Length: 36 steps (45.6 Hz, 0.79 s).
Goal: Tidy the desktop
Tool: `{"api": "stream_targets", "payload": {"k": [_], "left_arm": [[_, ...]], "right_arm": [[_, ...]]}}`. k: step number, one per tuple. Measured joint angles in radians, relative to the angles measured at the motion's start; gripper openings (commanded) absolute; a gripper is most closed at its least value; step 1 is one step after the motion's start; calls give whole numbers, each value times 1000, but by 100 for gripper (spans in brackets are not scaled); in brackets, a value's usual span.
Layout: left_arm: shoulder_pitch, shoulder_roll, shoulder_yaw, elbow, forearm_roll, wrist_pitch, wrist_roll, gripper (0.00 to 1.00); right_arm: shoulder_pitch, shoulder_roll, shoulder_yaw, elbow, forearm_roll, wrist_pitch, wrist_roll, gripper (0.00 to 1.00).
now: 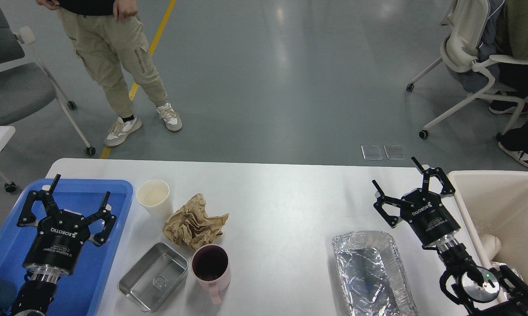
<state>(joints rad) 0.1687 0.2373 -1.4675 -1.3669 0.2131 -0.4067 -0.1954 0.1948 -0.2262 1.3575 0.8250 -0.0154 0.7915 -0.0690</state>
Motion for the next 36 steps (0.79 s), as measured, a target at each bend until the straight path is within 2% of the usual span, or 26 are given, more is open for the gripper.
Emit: {"api": "stream_targets", "payload": {"k": [9,16,26,36], "left_arm": [[9,28,6,-35,0,31,47,97],[45,146,30,-118,4,83,83,97],[150,480,65,-207,5,146,151,97],[223,822,57,-207,1,151,166,97]], "right_arm": [[0,-1,0,-1,0,0,0,100],[-5,5,0,-1,0,1,0,100],[-7,7,0,3,0,4,0,100],[-6,7,-1,4,0,7,0,100]]}}
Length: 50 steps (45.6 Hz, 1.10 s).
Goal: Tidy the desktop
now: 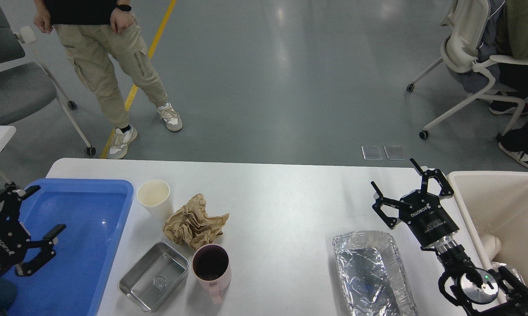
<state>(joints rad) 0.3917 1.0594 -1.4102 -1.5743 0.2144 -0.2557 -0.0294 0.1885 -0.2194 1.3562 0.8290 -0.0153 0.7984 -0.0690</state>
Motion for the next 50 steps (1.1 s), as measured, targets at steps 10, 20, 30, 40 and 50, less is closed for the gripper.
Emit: {"api": "stream_targets", "payload": {"k": [10,20,30,40,50], "left_arm": [[2,261,8,0,-1,-4,2,97],[4,434,61,1,6,-8,3,97],[4,495,98,6,6,-9,-1,97],[-6,438,84,26,7,6,-62,97],[-12,344,77,75,7,32,-173,97]], "right_arm": [[-5,1,-3,0,0,4,0,100],[-10,2,-2,0,0,4,0,100],[-13,-3,-2,-2,0,4,0,100],[-21,-4,-2,-2,0,3,0,100],[-26,1,-1,4,0,1,0,100]]}}
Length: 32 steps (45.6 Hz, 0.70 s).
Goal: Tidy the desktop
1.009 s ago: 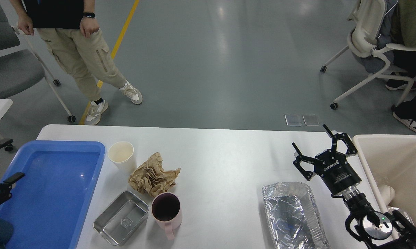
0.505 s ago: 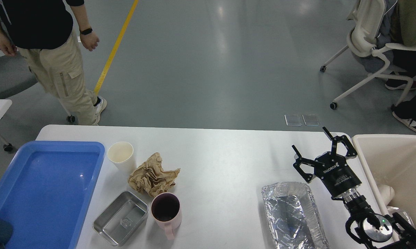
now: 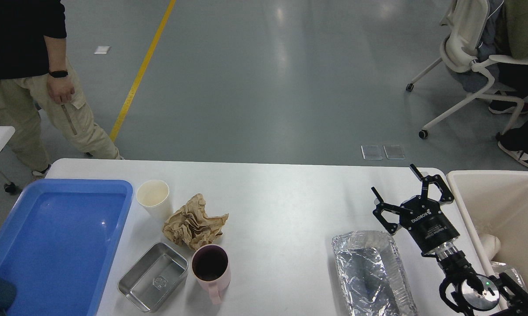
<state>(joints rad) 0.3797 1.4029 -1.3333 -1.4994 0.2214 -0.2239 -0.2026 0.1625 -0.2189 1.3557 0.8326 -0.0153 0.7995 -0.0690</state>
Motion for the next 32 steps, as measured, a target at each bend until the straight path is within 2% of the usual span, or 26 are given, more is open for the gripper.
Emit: {"api": "stream_targets", "payload": {"k": [16,24,32], "left_arm": [[-6,-94,13,125,35,19,2,97],[-43,-97,15,139,41,-39,9,97],[-91,-129,28,154,50,-25,6,97]], "right_arm": [[-1,14,2,3,0,0,0,100],[2,27,1,4,0,0,0,100],[12,33,0,4,0,0,0,100]]}}
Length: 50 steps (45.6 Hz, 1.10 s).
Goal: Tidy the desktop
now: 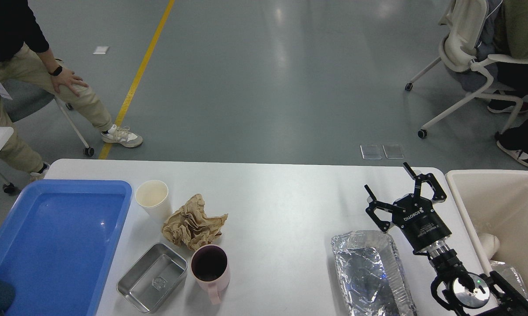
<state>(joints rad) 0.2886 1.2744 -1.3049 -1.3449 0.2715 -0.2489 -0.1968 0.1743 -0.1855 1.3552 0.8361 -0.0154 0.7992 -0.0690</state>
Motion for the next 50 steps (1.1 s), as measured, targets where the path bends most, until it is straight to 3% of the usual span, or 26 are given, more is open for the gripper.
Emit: {"api": "stream_targets", "payload": {"k": [6,12,19,28,34,39,50], "left_arm": [[-31,-9,12,16,126,-6,-5,97],[-106,-17,17,23,452,-61,-25,97],[-235,-23,29,34,838,-160,-97,97],[-490,-27,123,33,1220,-344,-185,97],[-723,-46,282,27,1389,-459,-236,97],[-951,-101,488,24,1453,-541,-241,97],[-1288,-279,911,26,1522,-561,-178,97]], "right_arm": [[4,6,-1,0,0,-1,0,100],[8,18,-2,0,0,-3,0,100],[10,34,-3,0,-1,-3,0,100],[14,37,-10,0,-3,-3,0,100],[16,37,-14,0,-3,-3,0,100],[16,37,-15,0,-3,-3,0,100],[13,38,-17,1,-3,1,0,100]]}}
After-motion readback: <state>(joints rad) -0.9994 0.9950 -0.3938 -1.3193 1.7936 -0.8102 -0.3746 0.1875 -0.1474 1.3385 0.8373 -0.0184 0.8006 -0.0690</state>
